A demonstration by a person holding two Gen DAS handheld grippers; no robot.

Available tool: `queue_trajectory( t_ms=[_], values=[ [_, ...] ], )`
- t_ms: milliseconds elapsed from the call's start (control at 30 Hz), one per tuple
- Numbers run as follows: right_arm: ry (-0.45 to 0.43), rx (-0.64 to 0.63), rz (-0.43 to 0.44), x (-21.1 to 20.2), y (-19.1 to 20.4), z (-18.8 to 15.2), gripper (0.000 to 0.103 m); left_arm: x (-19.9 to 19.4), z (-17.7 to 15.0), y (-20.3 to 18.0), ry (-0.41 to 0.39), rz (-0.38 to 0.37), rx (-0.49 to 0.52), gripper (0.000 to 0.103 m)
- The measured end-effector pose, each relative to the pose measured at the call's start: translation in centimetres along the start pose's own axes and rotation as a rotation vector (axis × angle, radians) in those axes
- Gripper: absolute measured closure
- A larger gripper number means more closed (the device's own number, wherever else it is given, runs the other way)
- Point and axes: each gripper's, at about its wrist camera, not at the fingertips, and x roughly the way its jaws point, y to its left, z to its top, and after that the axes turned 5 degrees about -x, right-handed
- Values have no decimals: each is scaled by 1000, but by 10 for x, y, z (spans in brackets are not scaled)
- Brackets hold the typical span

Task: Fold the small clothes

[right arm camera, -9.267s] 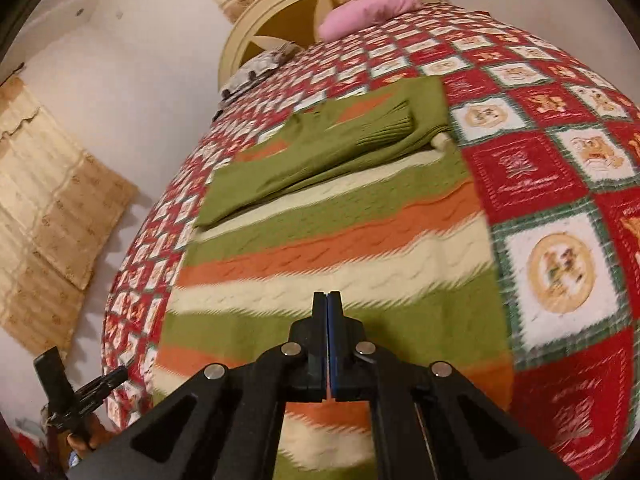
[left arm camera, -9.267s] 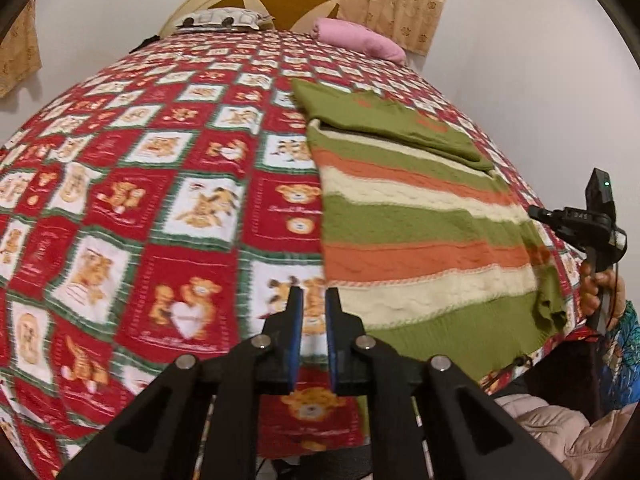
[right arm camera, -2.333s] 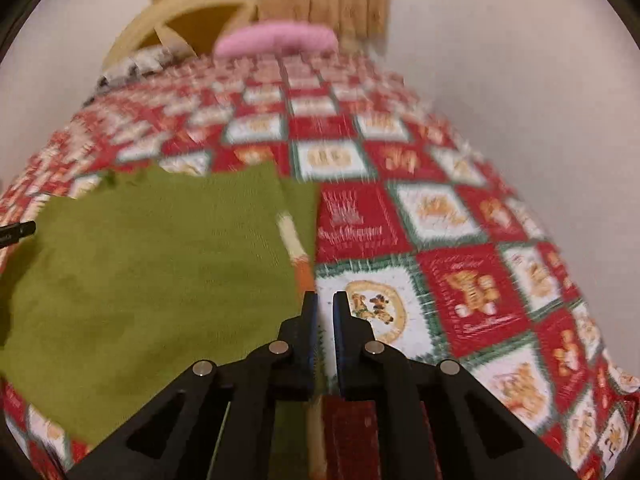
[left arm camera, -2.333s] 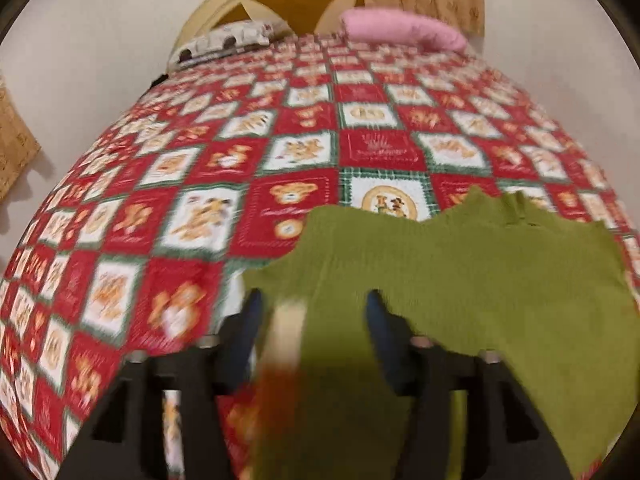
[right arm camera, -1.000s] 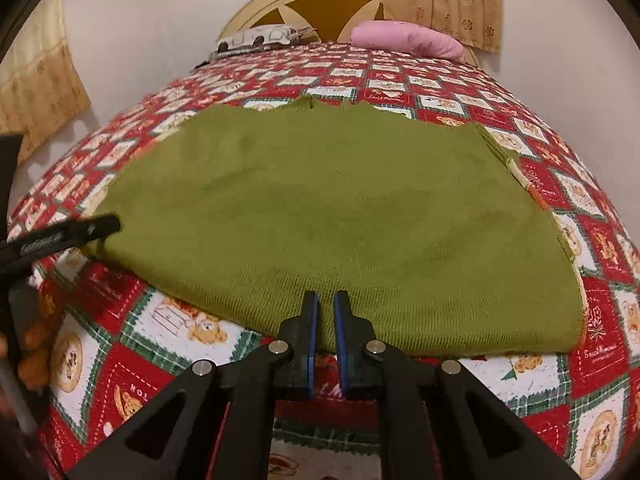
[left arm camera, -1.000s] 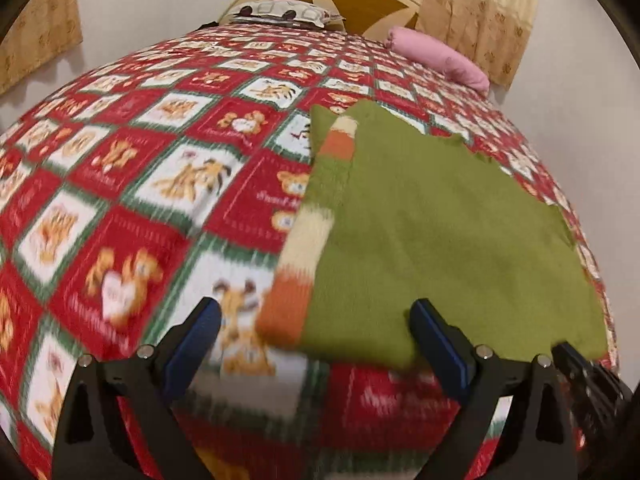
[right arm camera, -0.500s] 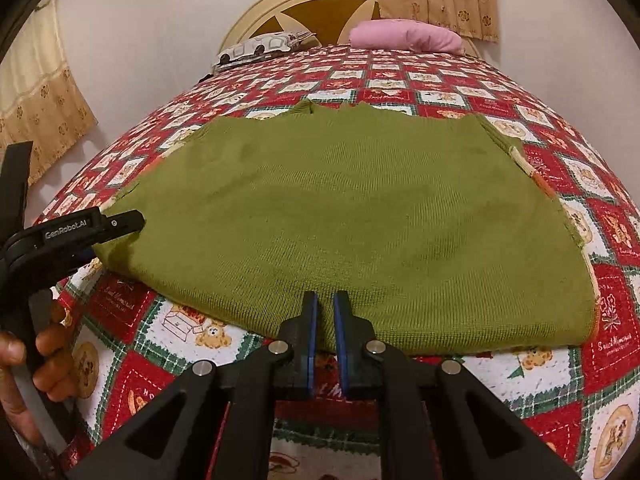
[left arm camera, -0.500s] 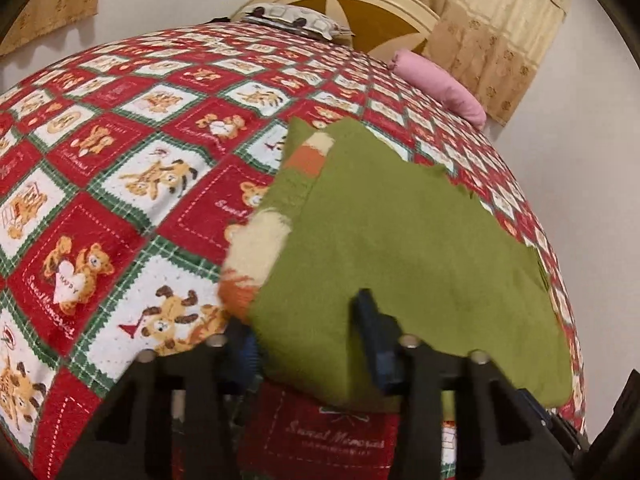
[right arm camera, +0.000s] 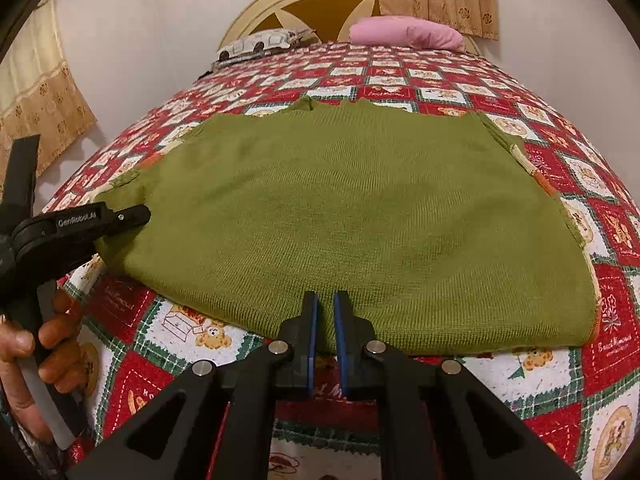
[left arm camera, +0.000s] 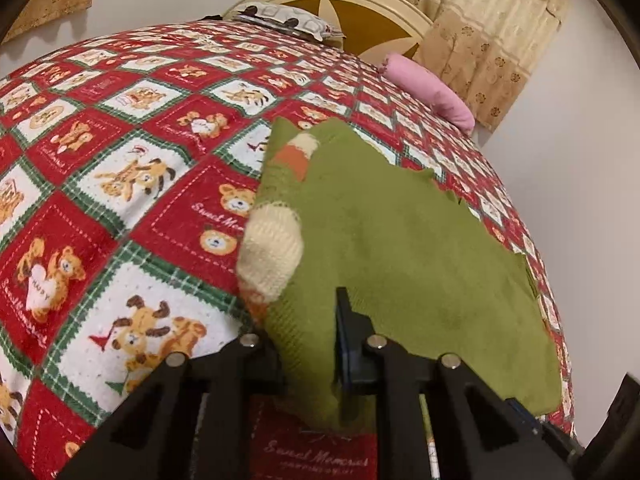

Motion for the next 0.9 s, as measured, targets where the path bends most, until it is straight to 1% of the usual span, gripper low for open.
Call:
queue_trajectory(
  t_ms=[33,100,133,167,200,233,267,300,333,433,533,633,733,800,900],
  values=[
    [-8,-6,4,-4,1,8,95,-1,-1,1,-5,-4,-1,83],
    [-57,-1,32,-14,7,30,95,-1,-2,3,-12,-10,-16,83],
    [-79,-1,55,-17,13,47,95,0,-2,5,-15,-19,-34,82],
    [-86,-6,78,-16,19,61,94,0,-2,7,-16,-29,-50,81],
    [-84,-13,101,-13,26,71,92,0,-2,9,-17,-37,-62,78],
    [-75,-28,135,-6,37,86,76,0,-2,12,-20,-45,-77,76],
    [-63,-45,164,5,48,100,53,0,-1,15,-20,-56,-100,74],
    [-60,-54,176,11,56,106,43,1,0,20,-18,-68,-125,71],
    [-55,-64,192,21,66,116,40,2,0,22,-14,-83,-143,71],
    [-5,-92,282,54,100,143,40,3,0,23,-16,-96,-154,70],
    [34,-155,290,80,129,159,40,3,-1,21,-20,-90,-145,70],
    [100,-195,319,111,154,171,40,3,-1,24,-19,-107,-159,70],
    [165,-239,314,141,170,178,40,3,-1,28,-19,-118,-166,72],
    [206,-284,299,156,180,176,40,3,-2,29,-18,-120,-169,77],
    [192,-406,235,163,196,170,40,3,-1,31,-17,-127,-177,75]
  ],
)
